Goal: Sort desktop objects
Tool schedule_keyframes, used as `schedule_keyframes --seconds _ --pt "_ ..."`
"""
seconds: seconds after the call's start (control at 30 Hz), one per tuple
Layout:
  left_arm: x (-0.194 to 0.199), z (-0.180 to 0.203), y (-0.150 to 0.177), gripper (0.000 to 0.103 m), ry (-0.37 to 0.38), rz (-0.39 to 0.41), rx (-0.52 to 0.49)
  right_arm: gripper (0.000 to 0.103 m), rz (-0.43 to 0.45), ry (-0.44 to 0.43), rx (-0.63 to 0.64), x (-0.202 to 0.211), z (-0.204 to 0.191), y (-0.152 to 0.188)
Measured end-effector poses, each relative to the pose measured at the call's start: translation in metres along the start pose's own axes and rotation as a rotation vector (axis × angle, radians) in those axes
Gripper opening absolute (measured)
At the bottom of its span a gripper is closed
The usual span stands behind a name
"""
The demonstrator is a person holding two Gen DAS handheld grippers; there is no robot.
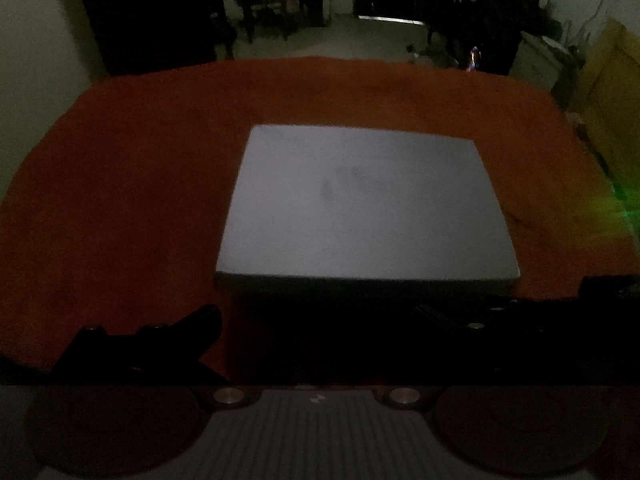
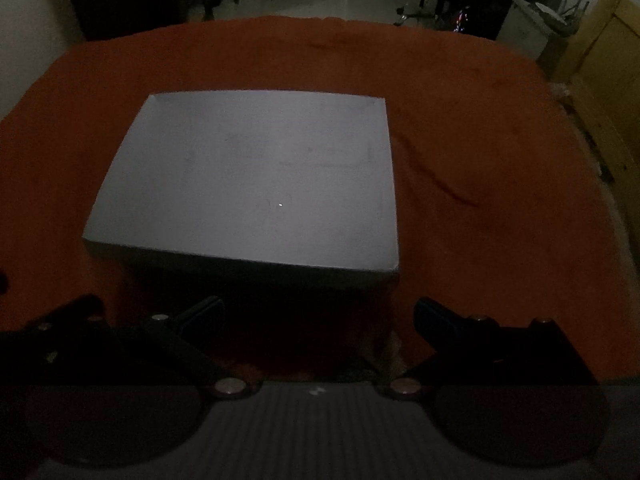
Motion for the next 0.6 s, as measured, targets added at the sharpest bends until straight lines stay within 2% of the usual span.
schedule_keyframes --seconds 0.13,0.6 --pt "-0.0039 -0.0002 0.0018 0.103 0.008 -0.035 0.002 0.103 -0.024 0.006 0.009 -0.0046 -0.0013 0.0019" --pt "-0.0051 0.0026 0.0031 0.103 0.015 -0.044 -0.012 0.103 -0.015 0.017 0.007 -0.0097 0.0003 -0.0014"
Point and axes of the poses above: each gripper's, at about its wrist camera, not at the fingertips, and x roughly against the way its jaws point, z to its right, y to its underside, the point moved 7 cm from there along -x, roughly the way its jaws point, and after that the axes turned 11 degrees about y, right-handed, at the moved point
